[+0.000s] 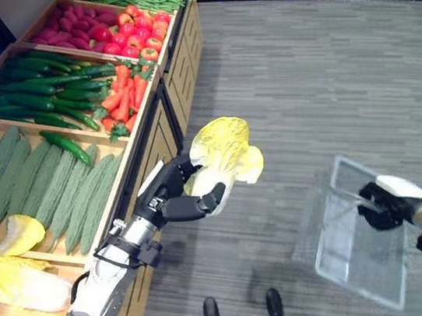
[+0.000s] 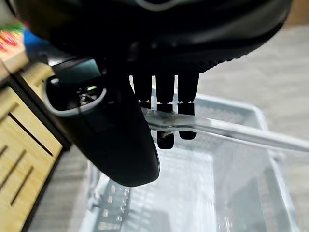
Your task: Get the vegetables into the basket
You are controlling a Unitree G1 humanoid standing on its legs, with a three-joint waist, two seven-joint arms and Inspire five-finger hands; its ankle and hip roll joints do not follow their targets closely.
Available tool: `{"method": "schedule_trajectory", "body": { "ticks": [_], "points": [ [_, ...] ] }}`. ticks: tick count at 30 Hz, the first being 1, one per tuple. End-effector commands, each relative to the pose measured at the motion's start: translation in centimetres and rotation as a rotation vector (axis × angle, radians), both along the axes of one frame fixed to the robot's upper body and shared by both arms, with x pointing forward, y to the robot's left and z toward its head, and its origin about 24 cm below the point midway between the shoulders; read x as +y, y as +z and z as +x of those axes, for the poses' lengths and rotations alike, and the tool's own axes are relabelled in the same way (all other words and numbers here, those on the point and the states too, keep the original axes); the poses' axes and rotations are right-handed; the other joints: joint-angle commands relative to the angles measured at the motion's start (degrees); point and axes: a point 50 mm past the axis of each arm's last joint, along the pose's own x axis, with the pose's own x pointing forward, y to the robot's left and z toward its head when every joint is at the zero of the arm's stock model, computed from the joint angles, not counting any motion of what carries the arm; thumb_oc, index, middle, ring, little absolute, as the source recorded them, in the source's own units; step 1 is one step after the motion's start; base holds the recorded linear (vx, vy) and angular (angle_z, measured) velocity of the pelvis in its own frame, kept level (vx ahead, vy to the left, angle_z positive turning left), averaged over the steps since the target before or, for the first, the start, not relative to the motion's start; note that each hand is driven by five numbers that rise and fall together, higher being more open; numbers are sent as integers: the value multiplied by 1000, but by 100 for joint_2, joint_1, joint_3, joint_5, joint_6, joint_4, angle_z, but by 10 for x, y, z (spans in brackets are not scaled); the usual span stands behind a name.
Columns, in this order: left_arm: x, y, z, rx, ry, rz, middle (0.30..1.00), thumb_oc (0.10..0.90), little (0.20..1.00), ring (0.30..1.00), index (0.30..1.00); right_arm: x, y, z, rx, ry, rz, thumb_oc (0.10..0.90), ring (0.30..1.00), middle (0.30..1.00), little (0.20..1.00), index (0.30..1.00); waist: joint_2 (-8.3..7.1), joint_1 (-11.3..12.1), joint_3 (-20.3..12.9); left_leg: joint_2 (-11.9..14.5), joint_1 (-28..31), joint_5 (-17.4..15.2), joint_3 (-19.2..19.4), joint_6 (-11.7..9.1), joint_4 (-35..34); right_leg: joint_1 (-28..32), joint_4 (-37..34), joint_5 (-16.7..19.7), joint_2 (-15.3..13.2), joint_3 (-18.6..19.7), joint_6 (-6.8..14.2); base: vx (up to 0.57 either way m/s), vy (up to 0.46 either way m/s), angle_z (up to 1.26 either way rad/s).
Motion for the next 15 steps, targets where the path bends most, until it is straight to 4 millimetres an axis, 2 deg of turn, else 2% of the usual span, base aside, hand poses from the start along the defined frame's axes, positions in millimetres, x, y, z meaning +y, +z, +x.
{"method": "schedule_trajectory", "body": {
  "ticks": [1,7,15],
  "points": [
    [-20,63,0,-314,-123,-89,300,400,300,300,300,1,53,29,-173,77,-68,400,300,300,300,300,-314,110,-412,377,-156,-90,-137,-515,2,52,-2,166,-456,-103,745,22,7,-3],
    [-33,70,2,-336,-190,-91,300,400,300,300,300,8,64,46,-210,102,-96,400,300,300,300,300,-241,100,-461,358,-121,-130,-114,-514,2,60,-2,173,-489,-72,766,0,0,0],
    [-57,80,2,-373,-288,-115,300,400,300,300,300,29,75,71,-266,145,-89,400,300,300,300,300,-188,84,-523,360,-76,-164,-93,-502,2,70,-2,171,-504,-37,757,19,2,-2]
  ]
}}
